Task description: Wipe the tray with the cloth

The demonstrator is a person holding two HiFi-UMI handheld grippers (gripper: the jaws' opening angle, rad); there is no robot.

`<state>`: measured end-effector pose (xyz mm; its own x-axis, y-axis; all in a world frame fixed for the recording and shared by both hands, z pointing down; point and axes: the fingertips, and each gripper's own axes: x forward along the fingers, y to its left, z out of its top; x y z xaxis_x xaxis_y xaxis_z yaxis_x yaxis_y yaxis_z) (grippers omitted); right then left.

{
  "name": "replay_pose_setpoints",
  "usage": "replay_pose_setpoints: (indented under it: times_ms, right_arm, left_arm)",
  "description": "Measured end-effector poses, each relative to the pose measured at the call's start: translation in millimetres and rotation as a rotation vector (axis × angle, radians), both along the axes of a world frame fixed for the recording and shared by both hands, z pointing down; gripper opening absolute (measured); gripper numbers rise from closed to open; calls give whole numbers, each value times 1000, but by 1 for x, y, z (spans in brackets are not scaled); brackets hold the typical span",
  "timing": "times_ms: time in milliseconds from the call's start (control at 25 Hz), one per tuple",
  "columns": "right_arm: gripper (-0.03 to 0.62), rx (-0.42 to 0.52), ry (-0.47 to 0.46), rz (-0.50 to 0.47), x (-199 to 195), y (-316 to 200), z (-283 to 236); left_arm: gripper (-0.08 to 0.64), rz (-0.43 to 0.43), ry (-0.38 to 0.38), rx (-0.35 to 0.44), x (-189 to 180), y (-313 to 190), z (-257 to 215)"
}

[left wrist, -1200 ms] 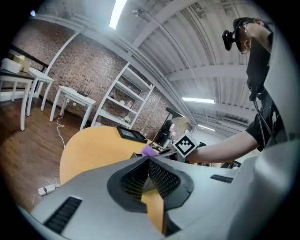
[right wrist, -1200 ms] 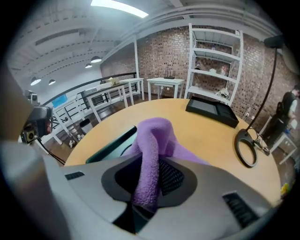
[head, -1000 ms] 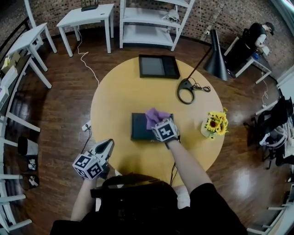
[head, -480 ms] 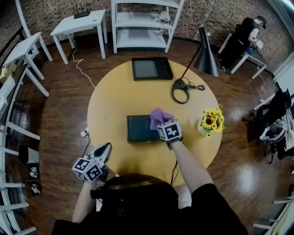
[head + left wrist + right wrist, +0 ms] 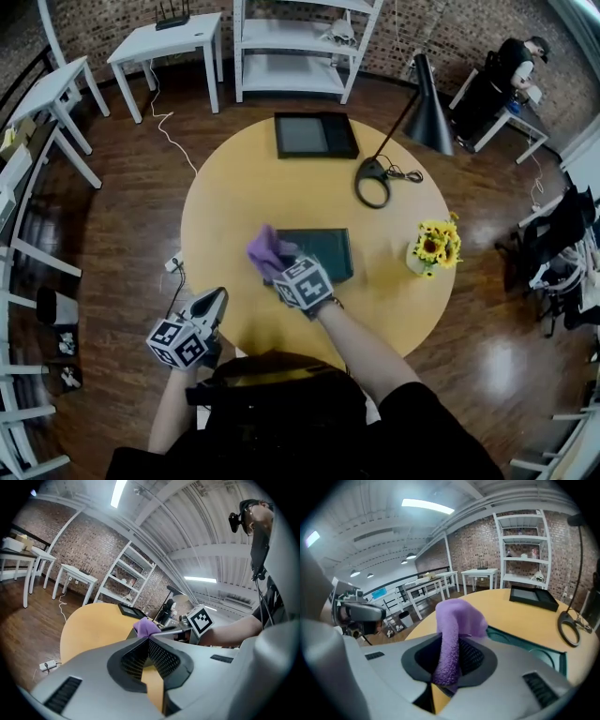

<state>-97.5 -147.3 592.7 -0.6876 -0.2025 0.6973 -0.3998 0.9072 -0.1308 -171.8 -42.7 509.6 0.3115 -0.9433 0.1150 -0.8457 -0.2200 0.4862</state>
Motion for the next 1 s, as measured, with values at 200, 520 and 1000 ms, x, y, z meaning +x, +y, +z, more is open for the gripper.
replay_pose_setpoints:
  times_ms: [200,520,1000]
  right_arm:
    - [86,-43,4,-4,7,14,29]
    - [86,93,76,7,65,2,32]
    - [85,145,78,243,169,-36,29]
  left_arm:
    - [-8,-26,1,-7,-9,5,1]
    - [-8,8,-6,-11,1,-1,1]
    - [-8,100,-27,-26,23,-17,3]
